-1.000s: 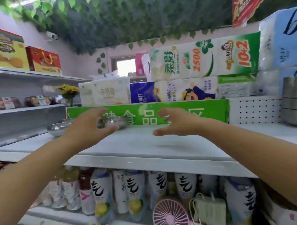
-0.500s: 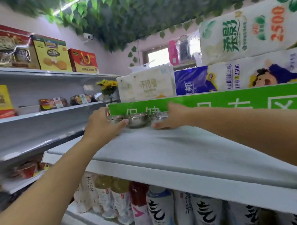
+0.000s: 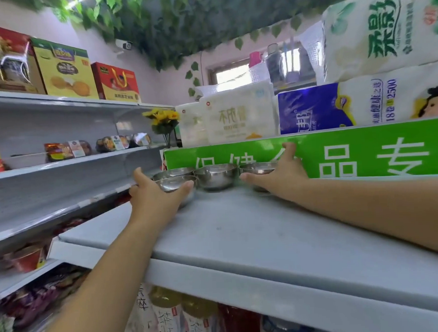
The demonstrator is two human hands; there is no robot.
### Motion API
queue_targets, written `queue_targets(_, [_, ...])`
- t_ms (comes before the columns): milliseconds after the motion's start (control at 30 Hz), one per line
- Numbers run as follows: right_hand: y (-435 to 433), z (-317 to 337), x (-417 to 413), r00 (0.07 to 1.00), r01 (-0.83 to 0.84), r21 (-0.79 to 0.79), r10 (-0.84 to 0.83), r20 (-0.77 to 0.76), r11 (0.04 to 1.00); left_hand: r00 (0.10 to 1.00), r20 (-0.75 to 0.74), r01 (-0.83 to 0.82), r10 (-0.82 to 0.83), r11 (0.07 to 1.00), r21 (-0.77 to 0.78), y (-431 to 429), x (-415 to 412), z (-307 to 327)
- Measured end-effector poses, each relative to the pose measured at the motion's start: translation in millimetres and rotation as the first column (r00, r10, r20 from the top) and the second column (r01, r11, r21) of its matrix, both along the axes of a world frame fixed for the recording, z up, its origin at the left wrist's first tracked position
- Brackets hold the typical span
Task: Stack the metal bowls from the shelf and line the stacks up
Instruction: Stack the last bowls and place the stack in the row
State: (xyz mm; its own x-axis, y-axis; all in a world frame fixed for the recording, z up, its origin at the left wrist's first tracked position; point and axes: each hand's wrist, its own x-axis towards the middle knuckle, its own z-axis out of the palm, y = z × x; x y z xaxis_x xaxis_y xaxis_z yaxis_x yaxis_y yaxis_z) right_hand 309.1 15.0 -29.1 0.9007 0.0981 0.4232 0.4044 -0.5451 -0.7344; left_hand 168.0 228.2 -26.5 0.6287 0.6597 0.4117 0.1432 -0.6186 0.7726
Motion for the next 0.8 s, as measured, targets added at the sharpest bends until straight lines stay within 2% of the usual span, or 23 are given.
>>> queue_targets(133, [-3.2,1.6,-13.2,0.992,-0.091,0.176,0.073,0.106,0.980,0.995,0.067,0.076,-0.072,0.996,-0.049,-3.8,-8.1,1.9])
queue_targets(267, [-2.1,5.0,-32.6,0.968,-0.197,0.285,0.140,0.209,0.938,0.949,0.104,0.304,-0.297,0.951,-0.055,-8.9,-17.1,-1.2])
queue_targets(367, [0.0,8.1,-49.7,0.933,-0.326,0.306,0.251,0.259,0.895,0.892,0.061,0.450,-0.449,0.893,-0.016,-8.5,-20.3,-1.8])
queue_targets(500, [7.7,7.0,-63.4,0.890,-0.436,0.249,0.373,0.261,0.865,0.864,0.032,0.503,-0.503,0.864,-0.020,-9.1,-20.7,-1.7])
queue_targets(633, [7.1,6.2,-70.3,0.878,-0.458,0.140,0.422,0.226,0.878,0.842,0.028,0.539,-0.538,0.842,-0.021,-10.7,-20.6,-0.5])
queue_targets(800, [6.1,4.7,-71.1,0.867,-0.482,-0.001,0.478,0.139,0.876,0.812,-0.041,0.583,-0.582,0.811,0.050,-15.9,-18.0,0.0])
